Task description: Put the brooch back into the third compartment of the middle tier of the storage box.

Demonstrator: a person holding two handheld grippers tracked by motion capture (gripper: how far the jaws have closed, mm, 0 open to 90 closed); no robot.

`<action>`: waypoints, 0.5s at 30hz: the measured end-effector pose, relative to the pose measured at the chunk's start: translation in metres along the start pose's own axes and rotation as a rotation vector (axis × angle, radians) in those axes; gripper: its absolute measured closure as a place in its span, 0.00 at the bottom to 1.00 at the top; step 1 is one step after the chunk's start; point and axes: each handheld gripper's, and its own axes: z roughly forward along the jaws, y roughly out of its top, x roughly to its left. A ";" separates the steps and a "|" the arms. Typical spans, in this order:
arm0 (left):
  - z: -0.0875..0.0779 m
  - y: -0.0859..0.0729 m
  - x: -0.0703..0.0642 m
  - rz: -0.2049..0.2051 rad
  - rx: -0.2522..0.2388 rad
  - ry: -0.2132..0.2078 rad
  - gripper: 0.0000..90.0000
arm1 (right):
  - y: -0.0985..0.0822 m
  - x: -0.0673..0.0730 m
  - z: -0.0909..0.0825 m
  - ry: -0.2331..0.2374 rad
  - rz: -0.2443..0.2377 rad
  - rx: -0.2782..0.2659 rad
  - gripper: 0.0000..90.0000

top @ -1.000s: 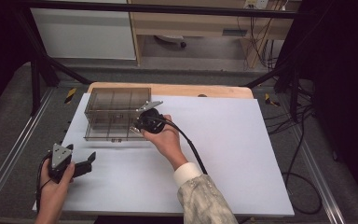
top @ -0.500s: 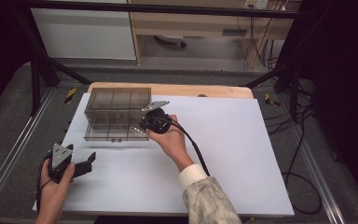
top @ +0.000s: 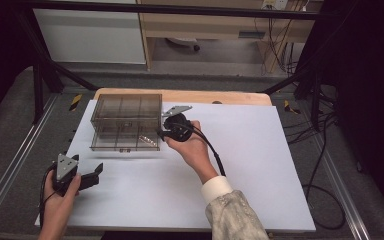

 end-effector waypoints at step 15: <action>0.001 -0.001 0.000 0.001 0.007 0.001 0.12 | 0.000 -0.018 -0.023 -0.076 0.056 0.017 0.26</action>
